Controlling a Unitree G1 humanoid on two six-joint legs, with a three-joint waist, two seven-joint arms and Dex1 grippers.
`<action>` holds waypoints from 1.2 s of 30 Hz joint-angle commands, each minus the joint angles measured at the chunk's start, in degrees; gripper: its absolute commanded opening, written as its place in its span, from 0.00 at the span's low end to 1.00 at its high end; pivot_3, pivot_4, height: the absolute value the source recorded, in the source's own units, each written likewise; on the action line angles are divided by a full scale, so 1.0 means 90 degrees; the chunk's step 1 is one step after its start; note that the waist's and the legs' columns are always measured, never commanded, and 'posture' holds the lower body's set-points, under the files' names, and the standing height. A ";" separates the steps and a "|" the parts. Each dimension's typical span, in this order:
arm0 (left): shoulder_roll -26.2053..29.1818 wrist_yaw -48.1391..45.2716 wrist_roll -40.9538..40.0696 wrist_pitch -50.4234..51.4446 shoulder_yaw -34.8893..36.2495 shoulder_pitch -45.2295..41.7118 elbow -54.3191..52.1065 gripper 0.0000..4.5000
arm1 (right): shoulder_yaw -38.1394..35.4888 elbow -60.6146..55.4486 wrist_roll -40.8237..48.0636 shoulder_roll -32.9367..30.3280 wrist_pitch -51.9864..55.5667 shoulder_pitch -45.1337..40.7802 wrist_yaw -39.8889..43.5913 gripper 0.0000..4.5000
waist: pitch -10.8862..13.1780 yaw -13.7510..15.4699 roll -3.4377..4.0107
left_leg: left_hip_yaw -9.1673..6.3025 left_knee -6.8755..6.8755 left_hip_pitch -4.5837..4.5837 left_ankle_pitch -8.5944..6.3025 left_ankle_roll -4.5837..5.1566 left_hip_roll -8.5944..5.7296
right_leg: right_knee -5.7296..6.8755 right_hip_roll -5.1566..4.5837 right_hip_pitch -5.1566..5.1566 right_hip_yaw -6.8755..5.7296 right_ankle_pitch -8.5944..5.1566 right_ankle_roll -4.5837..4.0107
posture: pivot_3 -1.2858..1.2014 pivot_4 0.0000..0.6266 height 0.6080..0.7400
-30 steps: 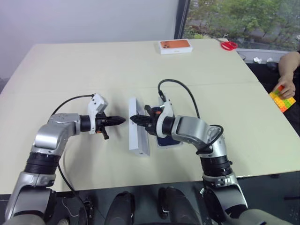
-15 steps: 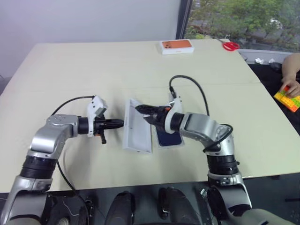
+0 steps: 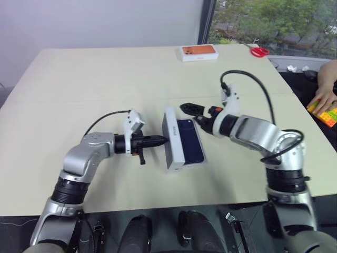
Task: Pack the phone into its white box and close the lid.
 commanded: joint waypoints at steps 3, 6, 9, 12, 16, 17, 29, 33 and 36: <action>-0.0370 0.0311 0.0036 -0.0061 -0.0295 -0.0125 -0.0207 0.00 | -0.0049 -0.0345 -0.0752 -0.0629 0.0258 0.0085 0.0758 0.99 | 0.0000 -0.0017 0.0000 | 0.0001 0.0001 -0.0001 0.0000 0.0000 -0.0005 | -0.0003 -0.0001 0.0001 0.0001 0.0000 0.0000 | 0.52 0.24 1.00; -0.0505 0.0444 0.0002 -0.0044 -0.0288 -0.0185 -0.0138 0.00 | -0.0062 -0.0399 -0.0990 -0.0743 0.0326 0.0071 0.1001 0.99 | 0.0000 -0.0021 0.0000 | 0.0001 0.0001 0.0005 0.0000 0.0001 0.0001 | 0.0005 0.0000 0.0001 0.0004 0.0001 0.0000 | 0.52 0.24 1.00; -0.0479 0.0528 -0.0204 0.0111 0.0004 -0.0277 -0.0094 0.00 | -0.0009 -0.0562 -0.1358 -0.0978 0.0519 0.0053 0.1282 0.99 | 0.0000 -0.0007 0.0000 | -0.0005 0.0001 0.0009 0.0000 0.0001 0.0007 | 0.0012 0.0010 0.0001 0.0002 0.0001 -0.0001 | 0.52 0.24 1.00; -0.0100 0.0549 -0.0501 0.0458 0.0576 -0.0380 -0.0024 0.00 | 0.0253 -0.0932 -0.2273 -0.1473 0.0801 0.0035 0.1927 0.99 | 0.0000 -0.0015 0.0000 | -0.0004 0.0004 0.0007 0.0001 0.0001 0.0006 | 0.0011 0.0013 0.0001 0.0002 0.0001 -0.0001 | 0.52 0.24 1.00; 0.0393 0.0503 -0.0610 0.0665 0.0840 -0.0334 0.0023 0.00 | 0.0546 -0.1256 -0.3278 -0.1824 0.0943 0.0053 0.2640 0.88 | 0.0000 -0.0020 0.0001 | -0.0004 0.0007 0.0008 0.0000 0.0002 0.0006 | 0.0009 0.0017 0.0001 0.0002 0.0000 -0.0001 | 0.52 0.24 1.00; 0.0654 0.0473 -0.0573 0.0693 0.0987 -0.0220 0.0063 0.00 | 0.0779 -0.1435 -0.3699 -0.1983 0.0958 0.0054 0.2954 0.82 | 0.0000 -0.0008 0.0001 | -0.0004 0.0007 0.0007 0.0000 0.0002 0.0006 | 0.0008 0.0018 0.0001 0.0001 0.0000 0.0000 | 0.52 0.24 1.00; 0.1630 0.0210 -0.0361 0.0983 0.0194 0.0659 -0.0807 0.00 | 0.2060 -0.2070 -0.6500 -0.2235 0.0932 0.0097 0.4844 0.02 | 0.0001 0.0019 0.0001 | -0.0010 0.0056 -0.0010 -0.0005 0.0010 -0.0007 | 0.0003 -0.0001 0.0013 -0.0004 -0.0001 -0.0001 | 0.52 0.24 1.00; 0.1352 0.0619 -0.0039 0.1021 -0.0290 0.0534 -0.0838 0.00 | 0.2191 -0.2179 -0.6961 -0.2107 0.0980 0.0149 0.5241 0.02 | 0.0001 0.0011 0.0001 | -0.0009 0.0083 -0.0009 -0.0005 0.0011 -0.0008 | 0.0004 -0.0002 0.0024 -0.0001 0.0000 -0.0002 | 0.52 0.24 1.00; 0.1112 0.0835 0.0137 0.0973 -0.0532 0.0499 -0.0883 0.00 | 0.2262 -0.2287 -0.7223 -0.2003 0.1030 0.0191 0.5491 0.02 | 0.0001 0.0009 0.0001 | -0.0012 0.0083 -0.0002 -0.0005 0.0011 -0.0008 | 0.0012 0.0002 0.0027 -0.0001 0.0002 -0.0004 | 0.52 0.24 1.00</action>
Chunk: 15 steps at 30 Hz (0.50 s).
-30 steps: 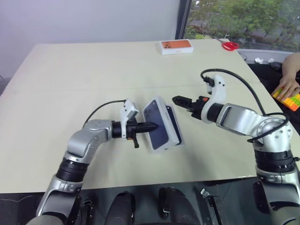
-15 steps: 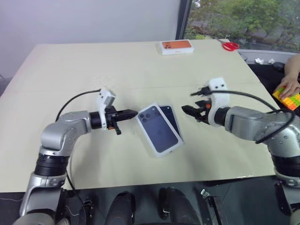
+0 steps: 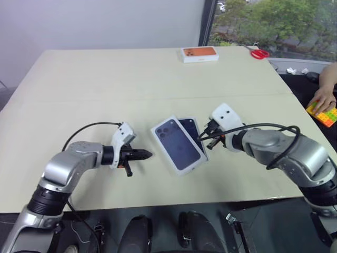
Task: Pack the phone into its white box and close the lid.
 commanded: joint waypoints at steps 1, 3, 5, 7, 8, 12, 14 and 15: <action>-0.0192 0.0219 0.0165 -0.0096 -0.0183 -0.0160 -0.0210 0.00 | 0.0018 -0.0332 -0.0313 0.0114 0.0055 0.0028 0.0295 0.02 | 0.0000 0.0000 0.0000 | -0.0001 0.0000 0.0000 0.0000 0.0000 0.0001 | 0.0000 0.0002 0.0000 0.0000 0.0000 0.0000 | 0.52 0.24 1.00; -0.0336 0.0317 0.0239 -0.0144 -0.0223 -0.0196 -0.0189 0.00 | 0.0038 -0.0381 -0.0448 0.0186 0.0102 0.0067 0.0433 0.02 | 0.0000 -0.0009 0.0000 | -0.0003 0.0000 -0.0001 0.0000 0.0000 0.0004 | 0.0002 0.0002 -0.0002 -0.0001 0.0001 0.0002 | 0.52 0.24 1.00; -0.0662 0.0558 0.0279 -0.0157 -0.0230 -0.0345 -0.0046 0.00 | 0.0154 -0.0384 -0.0628 0.0294 0.0137 0.0115 0.0525 0.02 | 0.0000 0.0000 0.0000 | -0.0003 -0.0001 -0.0001 0.0000 0.0000 0.0005 | 0.0002 0.0001 -0.0002 -0.0001 0.0001 0.0002 | 0.52 0.24 1.00; -0.0849 0.0660 0.0344 -0.0205 -0.0254 -0.0429 0.0029 0.00 | 0.0219 -0.0363 -0.0773 0.0436 0.0209 0.0148 0.0589 0.02 | 0.0000 0.0000 0.0000 | -0.0003 0.0000 -0.0001 0.0000 0.0000 0.0004 | 0.0002 0.0001 -0.0001 -0.0002 0.0002 0.0003 | 0.52 0.24 1.00; -0.0897 0.0677 0.0361 -0.0215 -0.0251 -0.0446 0.0051 0.00 | 0.0225 -0.0366 -0.0847 0.0493 0.0228 0.0159 0.0622 0.02 | 0.0000 0.0000 0.0000 | -0.0003 0.0000 -0.0001 0.0000 0.0000 0.0002 | 0.0002 0.0001 -0.0001 -0.0002 0.0002 0.0003 | 0.52 0.24 1.00; -0.1120 0.0756 0.0301 -0.0249 -0.0124 -0.0476 0.0121 0.00 | 0.0153 -0.0406 -0.1040 0.0681 0.0336 0.0200 0.0773 0.02 | 0.0000 -0.0007 0.0000 | -0.0002 0.0001 -0.0001 0.0000 0.0000 0.0000 | 0.0002 0.0001 -0.0001 -0.0001 0.0003 0.0004 | 0.52 0.24 1.00; -0.1197 0.0781 0.0312 -0.0319 -0.0096 -0.0478 0.0143 0.00 | 0.0132 -0.0424 -0.1136 0.0730 0.0367 0.0210 0.0844 0.02 | 0.0000 -0.0003 0.0000 | -0.0004 0.0000 -0.0001 0.0000 0.0000 0.0000 | 0.0003 0.0001 -0.0001 -0.0002 0.0003 0.0004 | 0.52 0.24 1.00; -0.1266 0.0833 0.0301 -0.0324 -0.0067 -0.0492 0.0163 0.00 | 0.0113 -0.0425 -0.1178 0.0759 0.0387 0.0211 0.0872 0.02 | 0.0000 -0.0002 0.0000 | -0.0004 0.0001 -0.0001 0.0000 0.0000 0.0000 | 0.0004 0.0001 -0.0001 -0.0002 0.0003 0.0004 | 0.52 0.24 1.00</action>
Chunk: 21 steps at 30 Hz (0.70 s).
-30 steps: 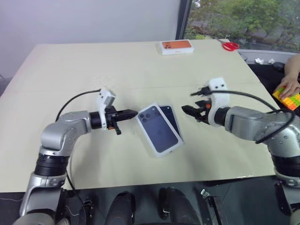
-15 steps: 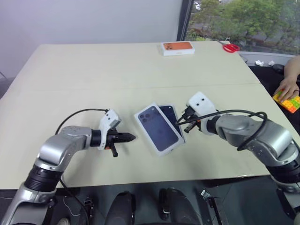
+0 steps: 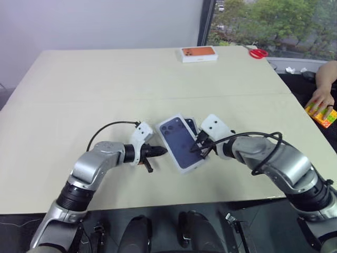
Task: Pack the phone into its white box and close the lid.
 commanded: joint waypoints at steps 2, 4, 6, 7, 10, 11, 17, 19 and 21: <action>-0.0318 0.0158 -0.0096 -0.0265 0.0281 -0.0144 -0.0081 0.00 | -0.0192 -0.0318 -0.0166 0.0145 0.0065 -0.0014 0.0227 0.02 | 0.0000 0.0002 0.0000 | 0.0000 0.0001 0.0000 0.0000 0.0000 0.0000 | 0.0001 -0.0001 0.0000 0.0000 0.0000 0.0000 | 0.52 0.24 1.00; -0.0456 0.0256 -0.0123 -0.0252 0.0394 -0.0186 -0.0031 0.00 | -0.0253 -0.0333 -0.0248 0.0183 0.0115 -0.0017 0.0278 0.02 | 0.0000 0.0002 0.0000 | 0.0001 0.0001 0.0000 0.0000 0.0000 -0.0002 | 0.0001 -0.0002 0.0000 0.0000 0.0000 0.0000 | 0.52 0.24 1.00; -0.0534 0.0295 -0.0120 -0.0258 0.0456 -0.0220 0.0018 0.00 | -0.0300 -0.0336 -0.0317 0.0221 0.0157 -0.0019 0.0326 0.02 | 0.0000 -0.0001 0.0000 | 0.0001 0.0001 0.0000 0.0000 0.0000 -0.0002 | 0.0000 -0.0002 0.0001 0.0000 0.0000 0.0001 | 0.52 0.24 1.00; -0.0568 0.0313 -0.0087 -0.0308 0.0463 -0.0249 0.0070 0.00 | -0.0327 -0.0329 -0.0344 0.0240 0.0181 -0.0022 0.0345 0.02 | 0.0000 -0.0001 0.0000 | 0.0000 0.0001 0.0000 0.0000 0.0000 -0.0002 | 0.0001 -0.0001 0.0000 0.0000 0.0001 0.0001 | 0.52 0.24 1.00; -0.0672 0.0335 -0.0013 -0.0419 0.0425 -0.0313 0.0197 0.00 | -0.0396 -0.0327 -0.0442 0.0265 0.0238 0.0021 0.0385 0.02 | 0.0000 0.0003 0.0000 | 0.0000 0.0001 0.0000 0.0000 0.0000 -0.0002 | 0.0002 -0.0001 0.0000 0.0000 0.0001 0.0001 | 0.52 0.24 1.00; -0.0716 0.0346 -0.0017 -0.0426 0.0416 -0.0329 0.0224 0.00 | -0.0414 -0.0330 -0.0478 0.0271 0.0262 0.0038 0.0393 0.02 | 0.0000 0.0003 0.0000 | -0.0001 0.0001 0.0000 0.0000 0.0000 -0.0002 | 0.0002 -0.0001 0.0000 -0.0001 0.0001 0.0001 | 0.52 0.24 1.00; -0.0820 0.0309 -0.0013 -0.0507 0.0369 -0.0420 0.0320 0.00 | -0.0514 -0.0342 -0.0663 0.0324 0.0356 0.0081 0.0450 0.02 | 0.0000 -0.0001 0.0000 | 0.0001 0.0001 0.0000 0.0000 0.0000 -0.0004 | 0.0002 -0.0002 0.0000 0.0000 0.0001 0.0002 | 0.52 0.24 1.00; -0.0818 0.0291 -0.0011 -0.0509 0.0354 -0.0432 0.0328 0.00 | -0.0536 -0.0344 -0.0717 0.0347 0.0379 0.0091 0.0478 0.02 | 0.0000 -0.0001 0.0000 | 0.0000 0.0001 0.0001 0.0000 0.0000 -0.0003 | 0.0004 -0.0001 0.0001 0.0000 0.0001 0.0002 | 0.52 0.24 1.00; -0.0792 0.0252 0.0002 -0.0517 0.0306 -0.0447 0.0333 0.00 | -0.0534 -0.0354 -0.0772 0.0341 0.0389 0.0106 0.0511 0.02 | 0.0000 -0.0001 0.0000 | -0.0001 0.0001 0.0001 0.0000 0.0000 -0.0003 | 0.0005 0.0000 0.0000 0.0000 0.0001 0.0002 | 0.52 0.24 1.00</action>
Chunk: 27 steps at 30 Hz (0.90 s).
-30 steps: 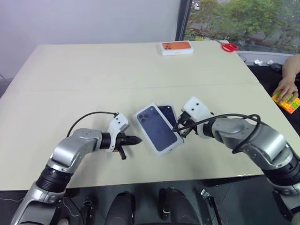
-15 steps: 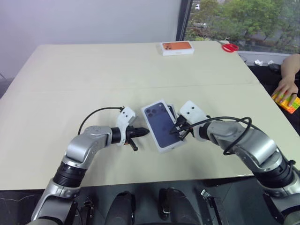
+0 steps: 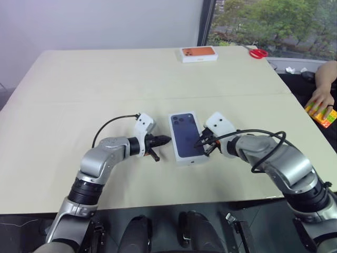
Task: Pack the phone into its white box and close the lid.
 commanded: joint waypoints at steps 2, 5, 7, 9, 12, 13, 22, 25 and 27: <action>-0.0053 -0.0171 -0.0029 -0.0164 -0.0126 -0.0147 -0.0152 0.00 | -0.0136 -0.0363 -0.0081 0.0077 -0.0035 -0.0007 0.0147 0.02 | 0.0000 0.0001 0.0000 | 0.0000 0.0000 0.0000 0.0000 0.0000 0.0000 | 0.0000 0.0000 0.0000 0.0000 0.0000 0.0000 | 0.52 0.24 1.00; -0.0014 -0.0224 -0.0049 -0.0111 -0.0166 -0.0127 -0.0208 0.00 | -0.0135 -0.0373 -0.0130 0.0097 -0.0021 0.0027 0.0185 0.02 | 0.0000 0.0001 0.0000 | 0.0001 0.0000 0.0000 0.0000 0.0000 0.0000 | -0.0001 0.0000 0.0000 0.0000 0.0000 0.0000 | 0.52 0.24 1.00; -0.0004 -0.0231 -0.0036 -0.0101 -0.0186 -0.0118 -0.0220 0.00 | -0.0128 -0.0372 -0.0178 0.0118 -0.0026 0.0045 0.0207 0.02 | 0.0000 0.0001 0.0000 | 0.0001 0.0000 0.0000 0.0000 0.0000 0.0000 | -0.0001 0.0000 0.0000 0.0000 0.0000 0.0000 | 0.52 0.24 1.00; 0.0009 -0.0233 -0.0034 -0.0095 -0.0208 -0.0109 -0.0231 0.00 | -0.0105 -0.0357 -0.0235 0.0132 -0.0036 0.0058 0.0217 0.02 | 0.0000 -0.0003 0.0000 | 0.0001 0.0000 0.0000 0.0000 0.0000 0.0000 | 0.0000 0.0000 0.0000 0.0000 0.0000 0.0000 | 0.52 0.24 1.00; 0.0026 -0.0224 -0.0023 -0.0091 -0.0238 -0.0103 -0.0243 0.00 | -0.0067 -0.0333 -0.0319 0.0143 -0.0049 0.0076 0.0241 0.02 | 0.0000 0.0002 0.0000 | 0.0001 0.0000 0.0000 0.0000 0.0000 0.0000 | 0.0000 0.0000 0.0000 0.0000 0.0000 0.0000 | 0.52 0.24 1.00; 0.0028 -0.0201 -0.0014 -0.0093 -0.0240 -0.0106 -0.0237 0.00 | -0.0066 -0.0335 -0.0339 0.0147 -0.0049 0.0081 0.0253 0.02 | 0.0000 0.0002 0.0000 | 0.0001 0.0000 0.0000 0.0000 0.0000 -0.0001 | 0.0000 0.0000 0.0000 0.0000 0.0000 0.0000 | 0.52 0.24 1.00; 0.0073 -0.0177 -0.0005 -0.0111 -0.0225 -0.0099 -0.0205 0.00 | -0.0135 -0.0372 -0.0540 0.0141 -0.0022 0.0139 0.0303 0.02 | 0.0000 0.0000 0.0000 | 0.0001 0.0000 0.0000 0.0000 0.0000 -0.0001 | 0.0000 0.0000 0.0000 0.0000 0.0000 0.0000 | 0.52 0.24 1.00; 0.0030 -0.0123 -0.0014 -0.0132 -0.0136 -0.0174 -0.0080 0.00 | -0.0183 -0.0370 -0.0586 0.0144 -0.0024 0.0139 0.0314 0.02 | 0.0000 0.0001 0.0000 | 0.0001 0.0000 0.0000 0.0000 0.0000 -0.0001 | 0.0000 0.0000 0.0000 0.0000 0.0000 0.0000 | 0.52 0.24 1.00; -0.0007 -0.0081 0.0000 -0.0156 -0.0116 -0.0203 -0.0015 0.00 | -0.0190 -0.0358 -0.0617 0.0152 -0.0027 0.0143 0.0314 0.02 | 0.0000 0.0002 0.0000 | 0.0000 0.0000 0.0000 0.0000 0.0000 -0.0001 | 0.0001 0.0000 0.0000 0.0000 0.0000 0.0000 | 0.52 0.24 1.00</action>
